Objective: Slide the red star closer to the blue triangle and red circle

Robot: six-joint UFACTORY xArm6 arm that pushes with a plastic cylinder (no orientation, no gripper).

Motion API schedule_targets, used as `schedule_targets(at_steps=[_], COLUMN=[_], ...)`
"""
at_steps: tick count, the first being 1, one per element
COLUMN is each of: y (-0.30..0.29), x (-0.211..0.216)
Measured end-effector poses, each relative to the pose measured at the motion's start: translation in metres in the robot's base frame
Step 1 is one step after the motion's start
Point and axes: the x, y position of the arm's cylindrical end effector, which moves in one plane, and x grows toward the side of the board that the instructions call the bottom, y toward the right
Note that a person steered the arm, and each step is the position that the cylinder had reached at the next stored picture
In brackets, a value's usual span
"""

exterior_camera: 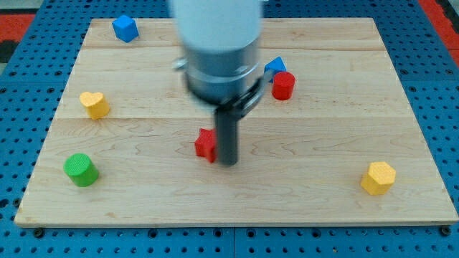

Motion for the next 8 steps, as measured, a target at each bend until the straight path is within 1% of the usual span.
schedule_targets(at_steps=[1, 2, 3, 4, 5, 6, 7, 8], y=[0.026, 0.058, -0.025, -0.041, -0.042, -0.07, -0.104, -0.058], x=[-0.05, 0.027, 0.074, 0.035, -0.025, -0.007, -0.042, -0.072])
